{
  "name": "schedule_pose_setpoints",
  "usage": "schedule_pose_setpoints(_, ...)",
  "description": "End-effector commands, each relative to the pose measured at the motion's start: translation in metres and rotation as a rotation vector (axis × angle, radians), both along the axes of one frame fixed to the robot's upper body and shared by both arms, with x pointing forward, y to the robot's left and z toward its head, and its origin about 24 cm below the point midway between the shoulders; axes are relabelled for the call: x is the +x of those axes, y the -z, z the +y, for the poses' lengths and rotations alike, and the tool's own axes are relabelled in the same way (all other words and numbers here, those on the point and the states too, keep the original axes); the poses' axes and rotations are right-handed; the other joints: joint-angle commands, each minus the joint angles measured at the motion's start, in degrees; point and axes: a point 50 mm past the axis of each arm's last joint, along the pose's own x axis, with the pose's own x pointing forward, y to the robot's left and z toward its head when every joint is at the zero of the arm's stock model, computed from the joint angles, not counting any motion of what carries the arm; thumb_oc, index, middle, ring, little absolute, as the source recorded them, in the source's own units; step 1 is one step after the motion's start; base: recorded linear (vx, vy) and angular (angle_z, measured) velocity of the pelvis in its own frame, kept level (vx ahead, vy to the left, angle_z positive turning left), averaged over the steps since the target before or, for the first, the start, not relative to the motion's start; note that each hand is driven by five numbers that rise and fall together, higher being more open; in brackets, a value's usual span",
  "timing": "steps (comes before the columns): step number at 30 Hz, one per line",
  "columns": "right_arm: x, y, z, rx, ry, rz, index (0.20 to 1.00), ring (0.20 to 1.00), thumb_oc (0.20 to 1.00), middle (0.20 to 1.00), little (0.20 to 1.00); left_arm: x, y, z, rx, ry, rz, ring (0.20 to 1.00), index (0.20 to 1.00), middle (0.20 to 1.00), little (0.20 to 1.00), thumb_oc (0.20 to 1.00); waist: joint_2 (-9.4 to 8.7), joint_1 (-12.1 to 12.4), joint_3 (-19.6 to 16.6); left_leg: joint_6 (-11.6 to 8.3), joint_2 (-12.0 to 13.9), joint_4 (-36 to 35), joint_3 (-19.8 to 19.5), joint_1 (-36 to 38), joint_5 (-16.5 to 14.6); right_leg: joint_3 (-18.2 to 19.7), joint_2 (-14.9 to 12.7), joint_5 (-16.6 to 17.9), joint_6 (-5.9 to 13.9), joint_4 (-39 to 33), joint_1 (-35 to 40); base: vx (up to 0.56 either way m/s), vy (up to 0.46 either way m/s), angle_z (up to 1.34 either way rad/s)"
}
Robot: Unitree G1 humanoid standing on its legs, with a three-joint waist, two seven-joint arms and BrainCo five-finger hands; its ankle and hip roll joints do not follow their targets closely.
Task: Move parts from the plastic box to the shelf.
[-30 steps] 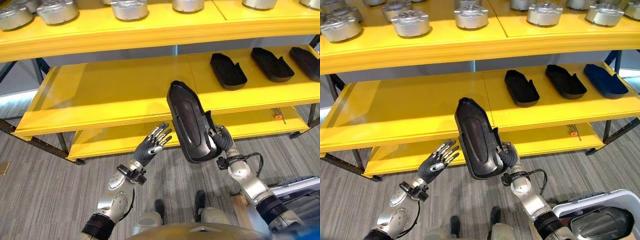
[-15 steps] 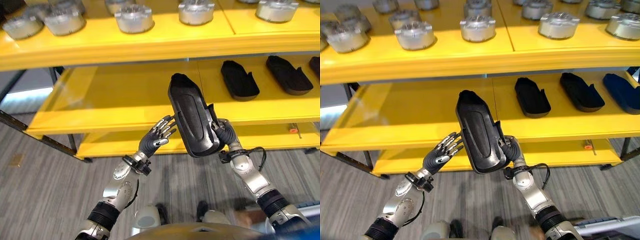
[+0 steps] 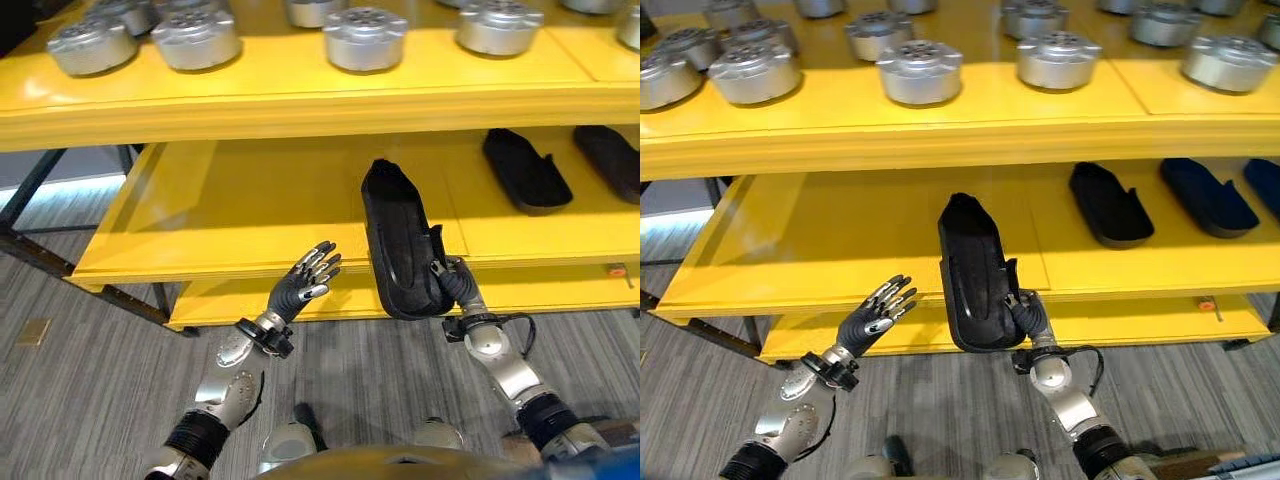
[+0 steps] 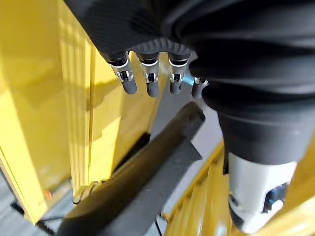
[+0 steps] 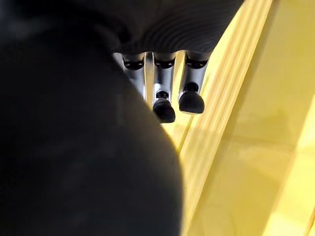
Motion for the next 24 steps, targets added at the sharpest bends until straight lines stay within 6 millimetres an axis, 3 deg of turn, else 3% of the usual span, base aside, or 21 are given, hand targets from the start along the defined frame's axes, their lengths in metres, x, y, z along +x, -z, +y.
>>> schedule_pose_setpoints(1,0.019,-0.042,0.000,0.071,0.002,-0.207,0.200,0.200,0.200,0.200,0.200,0.000,-0.019,-0.009,-0.020,0.040,-0.136,1.000,1.000,1.000,1.000,1.000,1.93,1.3,-1.6,0.52,1.2,-4.0,-3.1,3.4,1.6,-1.7,6.9,-5.3,-0.08,7.4,-1.6,0.16,0.474,-0.05)
schedule_pose_setpoints(4,0.020,-0.046,0.003,0.069,0.002,-0.218,0.200,0.200,0.200,0.200,0.200,-0.002,-0.020,-0.003,-0.033,0.020,-0.143,1.000,1.000,1.000,1.000,1.000,1.89,2.4,-1.2,2.52,-1.6,-6.3,-2.8,4.8,0.7,-3.0,4.9,-3.2,1.33,15.1,-4.6,0.06,0.296,-0.05)
schedule_pose_setpoints(7,0.022,-0.046,0.002,0.083,0.026,-0.210,0.200,0.200,0.200,0.200,0.200,-0.005,-0.019,-0.003,-0.036,0.020,-0.145,1.000,1.000,1.000,1.000,1.000,1.78,2.7,-0.4,3.64,-3.1,-7.5,-3.4,5.6,0.0,-2.1,4.7,-1.1,1.96,20.3,-8.7,0.02,0.185,-0.22)
schedule_pose_setpoints(8,0.022,-0.046,0.002,0.089,0.035,-0.212,0.200,0.200,0.200,0.200,0.200,-0.004,-0.020,-0.003,-0.035,0.025,-0.146,1.000,1.000,1.000,1.000,1.000,1.59,2.4,-0.3,3.70,-3.3,-7.6,-3.7,5.7,-0.3,-1.2,5.6,-0.9,2.07,19.4,-9.6,-0.06,-0.088,0.05)
schedule_pose_setpoints(9,0.023,-0.047,-0.001,0.096,0.069,-0.226,0.200,0.200,0.200,0.200,0.200,0.000,-0.023,-0.005,-0.038,0.053,-0.151,1.000,1.000,1.000,1.000,1.000,0.80,1.9,0.0,3.73,-3.3,-7.7,-4.0,5.0,0.0,0.1,7.0,2.3,2.01,11.3,-10.5,0.01,-0.113,0.09)
schedule_pose_setpoints(10,0.023,-0.047,-0.002,0.098,0.073,-0.225,0.200,0.200,0.200,0.200,0.200,0.000,-0.023,-0.006,-0.038,0.057,-0.150,1.000,1.000,1.000,1.000,1.000,0.61,1.9,-0.1,3.39,-3.6,-7.7,-4.9,5.6,-1.0,0.7,6.5,1.8,3.03,10.6,-10.1,-0.05,-0.173,0.42)
schedule_pose_setpoints(11,0.024,-0.047,-0.002,0.099,0.077,-0.230,0.200,0.200,0.200,0.200,0.200,0.001,-0.024,-0.006,-0.035,0.062,-0.154,1.000,1.000,1.000,1.000,1.000,0.39,2.1,0.0,3.54,-3.3,-7.7,-4.2,5.0,-0.1,0.0,6.0,4.1,2.55,8.1,-10.1,0.07,-0.100,0.46)
schedule_pose_setpoints(12,0.026,-0.048,-0.003,0.101,0.080,-0.231,0.200,0.200,0.200,0.200,0.200,0.000,-0.024,-0.007,-0.030,0.066,-0.155,1.000,1.000,1.000,1.000,1.000,0.07,2.5,-0.2,2.85,-3.3,-7.7,-4.4,5.7,-0.9,-0.3,4.5,5.0,3.72,5.9,-9.6,0.04,-0.170,0.50)
schedule_pose_setpoints(13,0.029,-0.049,-0.004,0.105,0.081,-0.228,0.200,0.200,0.200,0.200,0.200,-0.001,-0.022,-0.008,-0.033,0.063,-0.152,1.000,1.000,1.000,1.000,1.000,-0.34,2.8,0.0,2.53,-3.1,-7.7,-4.0,6.5,-1.7,-0.7,2.8,8.6,5.15,3.6,-9.6,0.10,-0.160,0.33)
schedule_pose_setpoints(14,0.031,-0.051,-0.003,0.107,0.080,-0.230,0.200,0.200,0.200,0.200,0.200,-0.002,-0.022,-0.008,-0.037,0.059,-0.149,1.000,1.000,1.000,1.000,1.000,-0.50,2.9,0.1,2.30,-2.7,-7.8,-3.5,6.8,-1.8,-0.8,2.0,9.9,5.48,2.9,-10.1,0.09,-0.248,0.11)
schedule_pose_setpoints(16,0.034,-0.054,-0.005,0.108,0.093,-0.226,0.200,0.200,0.200,0.200,0.200,-0.003,-0.020,-0.009,-0.042,0.064,-0.135,1.000,1.000,1.000,1.000,1.000,-0.54,2.7,0.0,1.66,-1.5,-7.7,-3.2,7.4,-1.9,-0.5,2.3,8.3,5.97,0.5,-9.0,0.06,-0.231,0.05)
schedule_pose_setpoints(24,0.044,-0.059,-0.013,0.077,0.097,-0.191,0.200,0.200,0.200,0.200,0.200,-0.006,-0.016,-0.011,-0.090,0.034,-0.084,1.000,1.000,1.000,1.000,1.000,-0.91,4.3,-1.5,-0.63,1.0,-7.4,-1.9,7.6,0.0,-4.0,5.5,3.3,3.39,-3.4,-3.2,0.06,-0.134,-0.06)
